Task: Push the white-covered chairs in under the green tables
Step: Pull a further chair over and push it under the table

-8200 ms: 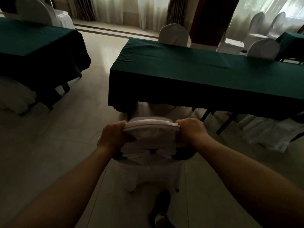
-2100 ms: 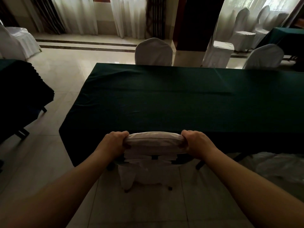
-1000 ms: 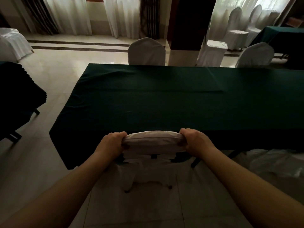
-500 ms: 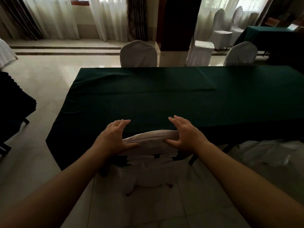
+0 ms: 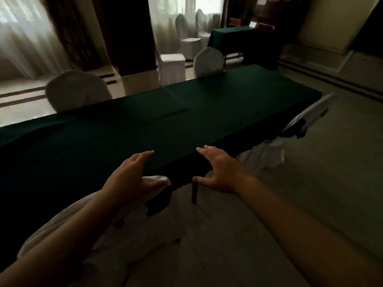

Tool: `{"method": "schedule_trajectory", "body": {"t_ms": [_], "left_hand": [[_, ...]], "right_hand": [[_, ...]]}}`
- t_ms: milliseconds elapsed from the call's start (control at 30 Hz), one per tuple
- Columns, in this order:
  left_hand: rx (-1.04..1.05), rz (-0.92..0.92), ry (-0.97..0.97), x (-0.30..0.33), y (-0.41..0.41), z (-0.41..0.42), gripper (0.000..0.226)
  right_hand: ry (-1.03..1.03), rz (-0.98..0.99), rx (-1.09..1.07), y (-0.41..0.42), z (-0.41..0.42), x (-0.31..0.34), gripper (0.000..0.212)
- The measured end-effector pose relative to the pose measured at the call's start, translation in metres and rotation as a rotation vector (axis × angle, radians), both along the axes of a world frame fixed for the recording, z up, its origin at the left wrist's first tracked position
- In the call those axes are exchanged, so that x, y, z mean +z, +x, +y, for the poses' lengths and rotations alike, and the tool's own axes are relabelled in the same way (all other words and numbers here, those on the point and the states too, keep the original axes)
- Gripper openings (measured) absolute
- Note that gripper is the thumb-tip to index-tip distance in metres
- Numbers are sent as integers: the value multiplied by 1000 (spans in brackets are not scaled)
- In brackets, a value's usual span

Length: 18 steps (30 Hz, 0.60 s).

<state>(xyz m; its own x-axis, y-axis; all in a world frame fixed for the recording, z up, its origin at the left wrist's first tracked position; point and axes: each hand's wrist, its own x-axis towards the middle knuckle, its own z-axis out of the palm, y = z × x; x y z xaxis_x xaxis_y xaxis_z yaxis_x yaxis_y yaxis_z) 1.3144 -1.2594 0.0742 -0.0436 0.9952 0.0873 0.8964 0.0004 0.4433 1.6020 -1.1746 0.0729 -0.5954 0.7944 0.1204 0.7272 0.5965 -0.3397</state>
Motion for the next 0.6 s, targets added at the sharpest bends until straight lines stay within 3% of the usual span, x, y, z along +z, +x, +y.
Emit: {"method": "schedule_trajectory", "body": {"t_ms": [300, 600], "left_hand": [[-221, -48, 34, 32, 254, 143, 103], [-364, -129, 77, 23, 461, 292, 93]], "right_hand": [[78, -24, -267, 279, 71, 39, 94], [115, -69, -472, 480, 159, 43, 89]]}}
